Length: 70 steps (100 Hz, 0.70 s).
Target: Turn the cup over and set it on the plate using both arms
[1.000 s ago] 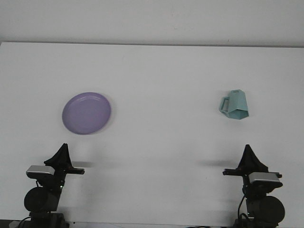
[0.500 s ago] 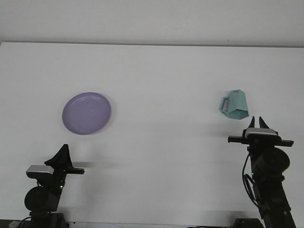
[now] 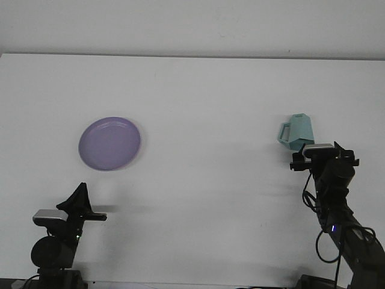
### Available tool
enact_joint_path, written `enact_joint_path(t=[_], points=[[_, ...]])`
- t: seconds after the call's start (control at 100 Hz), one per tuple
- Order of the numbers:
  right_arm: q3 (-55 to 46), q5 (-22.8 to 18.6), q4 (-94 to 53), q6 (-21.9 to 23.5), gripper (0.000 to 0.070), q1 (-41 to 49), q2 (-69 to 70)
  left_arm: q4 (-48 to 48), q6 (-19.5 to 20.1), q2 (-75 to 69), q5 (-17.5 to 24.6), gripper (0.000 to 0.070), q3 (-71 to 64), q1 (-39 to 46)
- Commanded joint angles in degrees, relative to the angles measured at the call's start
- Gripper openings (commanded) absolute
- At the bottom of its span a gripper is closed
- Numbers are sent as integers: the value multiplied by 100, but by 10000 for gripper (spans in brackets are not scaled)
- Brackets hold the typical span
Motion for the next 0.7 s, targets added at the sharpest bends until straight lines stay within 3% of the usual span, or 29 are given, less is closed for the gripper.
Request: enact_joint_path(t=[0.0, 0.21, 0.69], points=[[20, -46, 428, -444, 588, -76, 431, 61, -11, -13, 7, 12, -111, -4], [144, -341, 1521, -553, 570, -297, 1436, 63, 4, -11, 7, 12, -111, -4], [1635, -763, 1646, -557, 542, -387, 3139, 61, 76, -11, 7, 12, -111, -4]])
